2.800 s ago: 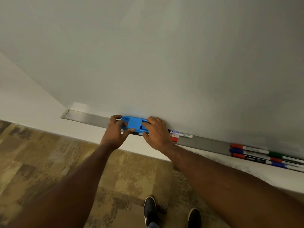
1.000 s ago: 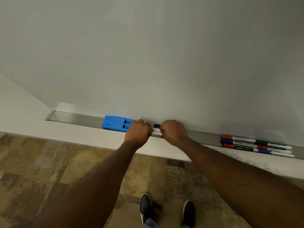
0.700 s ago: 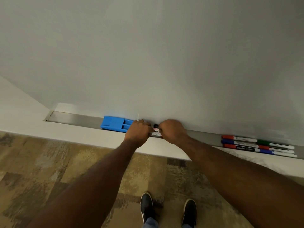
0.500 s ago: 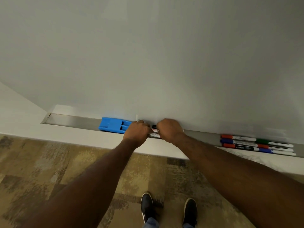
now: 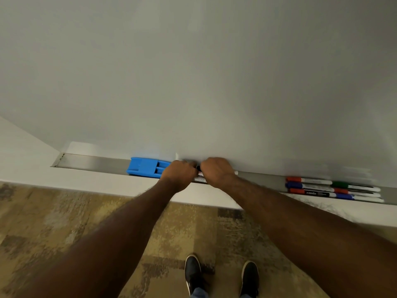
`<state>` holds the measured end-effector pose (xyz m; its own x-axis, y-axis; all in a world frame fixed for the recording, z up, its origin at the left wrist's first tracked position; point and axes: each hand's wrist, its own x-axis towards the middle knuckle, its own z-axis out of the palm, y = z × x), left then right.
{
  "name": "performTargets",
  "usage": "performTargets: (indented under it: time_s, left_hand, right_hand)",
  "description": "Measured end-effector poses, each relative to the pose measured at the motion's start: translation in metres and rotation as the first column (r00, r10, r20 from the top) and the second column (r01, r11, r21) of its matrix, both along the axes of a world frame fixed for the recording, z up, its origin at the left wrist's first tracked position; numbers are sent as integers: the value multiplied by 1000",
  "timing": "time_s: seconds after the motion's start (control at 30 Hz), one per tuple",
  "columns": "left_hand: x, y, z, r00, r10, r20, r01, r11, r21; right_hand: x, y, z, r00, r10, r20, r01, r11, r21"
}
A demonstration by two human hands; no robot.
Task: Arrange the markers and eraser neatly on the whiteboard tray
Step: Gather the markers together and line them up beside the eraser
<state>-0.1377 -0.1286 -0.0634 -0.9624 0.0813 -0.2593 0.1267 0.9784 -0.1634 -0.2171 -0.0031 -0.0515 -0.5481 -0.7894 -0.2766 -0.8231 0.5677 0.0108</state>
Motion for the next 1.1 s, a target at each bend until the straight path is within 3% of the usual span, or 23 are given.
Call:
performTargets:
  time_s: [0.3, 0.77, 1.1]
  left_hand:
    - [7, -1, -7, 997, -33, -67, 34, 999, 20]
    - [7, -16, -14, 991, -107, -82, 112, 992, 60]
    - [8, -19, -11, 997, -80, -15, 81, 994, 78]
  right_hand:
    - [0, 18, -12, 1000, -2, -23, 1, 999, -44]
    - [-5, 50, -23, 995, -81, 61, 95, 958, -272]
    - [-3, 84, -24, 968, -196, 160, 230, 945, -233]
